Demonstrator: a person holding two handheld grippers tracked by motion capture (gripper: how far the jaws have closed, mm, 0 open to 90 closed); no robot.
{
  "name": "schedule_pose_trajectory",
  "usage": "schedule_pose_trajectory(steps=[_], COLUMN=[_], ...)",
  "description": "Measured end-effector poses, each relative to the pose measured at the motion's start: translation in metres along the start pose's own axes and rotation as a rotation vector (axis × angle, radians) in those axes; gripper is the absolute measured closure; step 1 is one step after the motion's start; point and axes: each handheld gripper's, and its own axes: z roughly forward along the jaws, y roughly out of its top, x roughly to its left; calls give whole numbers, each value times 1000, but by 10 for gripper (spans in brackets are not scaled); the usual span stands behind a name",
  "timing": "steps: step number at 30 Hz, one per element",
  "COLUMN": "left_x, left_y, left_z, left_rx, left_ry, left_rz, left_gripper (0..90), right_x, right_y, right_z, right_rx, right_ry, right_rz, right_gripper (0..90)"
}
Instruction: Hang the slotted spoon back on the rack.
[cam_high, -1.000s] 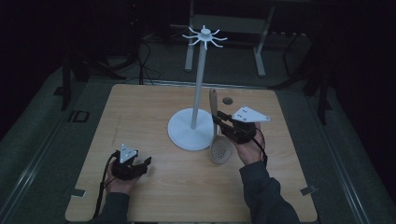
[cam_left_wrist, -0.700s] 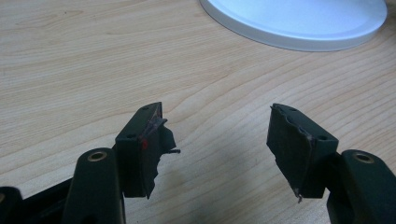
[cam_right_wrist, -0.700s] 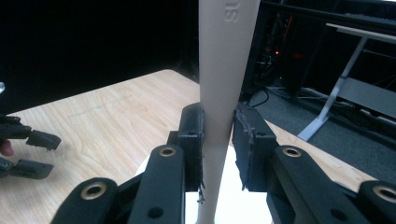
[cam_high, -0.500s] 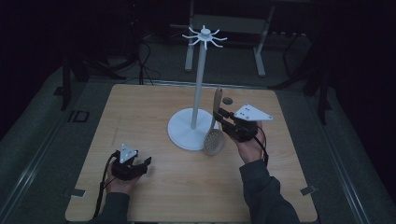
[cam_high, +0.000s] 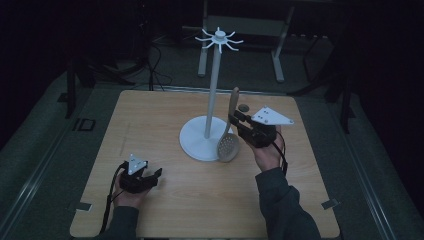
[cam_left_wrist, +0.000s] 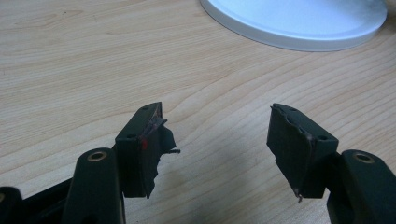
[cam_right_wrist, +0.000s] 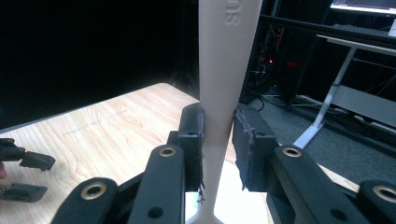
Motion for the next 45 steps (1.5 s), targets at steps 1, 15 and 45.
schedule_pose_trajectory(steps=[1, 15, 45], left_x=[0, 0, 1], left_y=[0, 0, 0], left_z=[0, 0, -1], left_rx=[0, 0, -7], left_ry=[0, 1, 2], left_rz=[0, 0, -5], left_gripper=[369, 369, 369], right_x=[0, -3, -10], right_y=[0, 8, 23], right_z=[0, 1, -3], right_rx=[0, -12, -39], right_ry=[0, -8, -22], right_rz=[1, 2, 6], right_gripper=[737, 737, 736])
